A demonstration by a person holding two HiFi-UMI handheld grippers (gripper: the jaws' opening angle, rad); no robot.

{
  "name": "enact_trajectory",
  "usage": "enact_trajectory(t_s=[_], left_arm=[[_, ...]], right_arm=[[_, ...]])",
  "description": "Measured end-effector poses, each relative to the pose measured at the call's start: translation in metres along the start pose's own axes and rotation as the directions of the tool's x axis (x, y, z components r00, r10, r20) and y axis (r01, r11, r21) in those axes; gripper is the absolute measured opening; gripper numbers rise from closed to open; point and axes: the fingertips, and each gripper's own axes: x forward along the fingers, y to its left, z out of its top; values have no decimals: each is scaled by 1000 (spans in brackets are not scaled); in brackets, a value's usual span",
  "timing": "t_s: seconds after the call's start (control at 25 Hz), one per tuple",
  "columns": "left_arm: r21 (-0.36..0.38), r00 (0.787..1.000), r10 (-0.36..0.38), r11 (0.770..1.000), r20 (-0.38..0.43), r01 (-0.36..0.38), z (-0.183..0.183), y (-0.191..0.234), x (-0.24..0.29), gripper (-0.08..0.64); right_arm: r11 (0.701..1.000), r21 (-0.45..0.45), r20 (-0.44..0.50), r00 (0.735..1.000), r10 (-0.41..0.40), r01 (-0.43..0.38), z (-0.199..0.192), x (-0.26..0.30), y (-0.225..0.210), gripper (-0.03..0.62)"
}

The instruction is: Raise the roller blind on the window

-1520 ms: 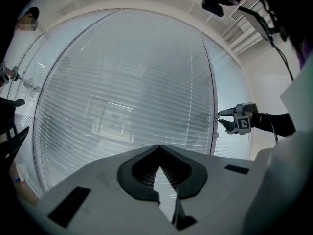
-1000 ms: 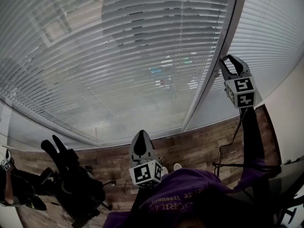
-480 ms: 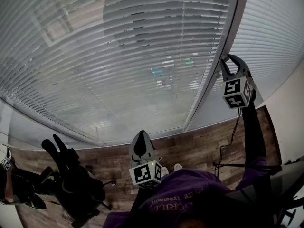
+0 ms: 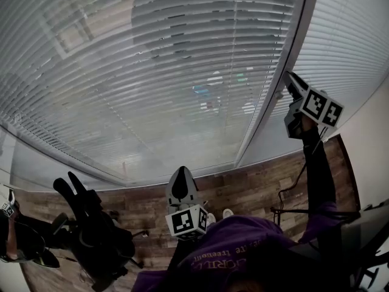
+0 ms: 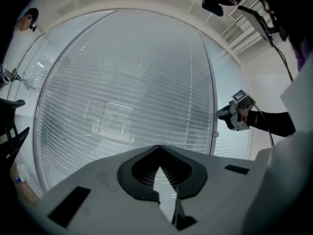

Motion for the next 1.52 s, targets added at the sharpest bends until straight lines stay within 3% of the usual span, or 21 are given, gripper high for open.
enact_trajectory(t_s=[0.08, 0.12, 0.2, 0.32, 0.36, 0.44, 0.52, 0.68, 0.76, 0.8, 0.88, 1.0, 1.08, 1.28, 1.44, 1.48, 1.52], left_arm=[[-1, 1000, 3, 1000, 0, -3, -2, 2, 0, 2], [-1, 1000, 5, 1000, -1, -5, -3, 2, 0, 2], [-2, 1000, 8, 1000, -1, -8, -3, 3, 0, 2], [-3, 1000, 12, 1000, -1, -12, -3, 4, -1, 2], [-4, 1000, 13, 1000, -1, -13, -3, 4, -2, 2], [-4, 1000, 10, 1000, 0, -10, -4, 4, -1, 2], [-2, 1000, 4, 1000, 1, -4, -4, 2, -1, 2], [1, 1000, -6, 1000, 0, 6, -5, -2, 1, 2], [3, 1000, -11, 1000, -1, 11, -5, -5, 2, 2], [3, 1000, -12, 1000, -1, 12, -5, -6, 2, 2], [1, 1000, -9, 1000, -3, 9, -5, -7, 1, 2], [-3, 1000, -1, 1000, -2, 1, -5, -5, 0, 2], [-2, 1000, -2, 1000, 0, 2, -4, -5, -1, 2], [1, 1000, -1, 1000, 6, 1, -4, -5, -1, 2], [3, 1000, -7, 1000, 5, 7, -6, -6, -1, 2], [3, 1000, -7, 1000, 5, 7, -5, -6, -1, 2], [5, 1000, -7, 1000, 5, 7, -5, -6, -1, 2]], right_arm=[[969, 240, 35, 998, 57, -64, -2, 1, -2, 123], [932, 349, 55, 995, 78, -93, -3, 1, -4, 123], [827, 544, 99, 989, 110, -147, -4, 2, -7, 123], [645, 736, 152, 979, 139, -206, -6, 2, -10, 123], [567, 792, 172, 974, 147, -226, -7, 3, -11, 123], [365, 891, 225, 961, 162, -270, -9, 5, -13, 123], [162, 938, 279, 945, 170, -306, -12, 5, -13, 123], [-156, 918, 386, 912, 142, -364, -14, 3, -10, 123], [-279, 870, 448, 888, 103, -406, -14, 2, -10, 123], [-322, 845, 474, 876, 85, -426, -14, 2, -11, 123], [-379, 808, 509, 858, 63, -451, -13, 2, -11, 123], [-422, 771, 542, 839, 46, -476, -12, 2, -9, 124], [-402, 771, 554, 831, 44, -493, -11, 1, -10, 124], [-192, 852, 512, 851, 118, -487, -13, 0, -9, 124], [-68, 889, 457, 870, 186, -453, -27, -2, -18, 132], [0, 899, 430, 880, 201, -439, -31, -4, -19, 141], [116, 900, 390, 894, 220, -421, -34, -7, -19, 147]])
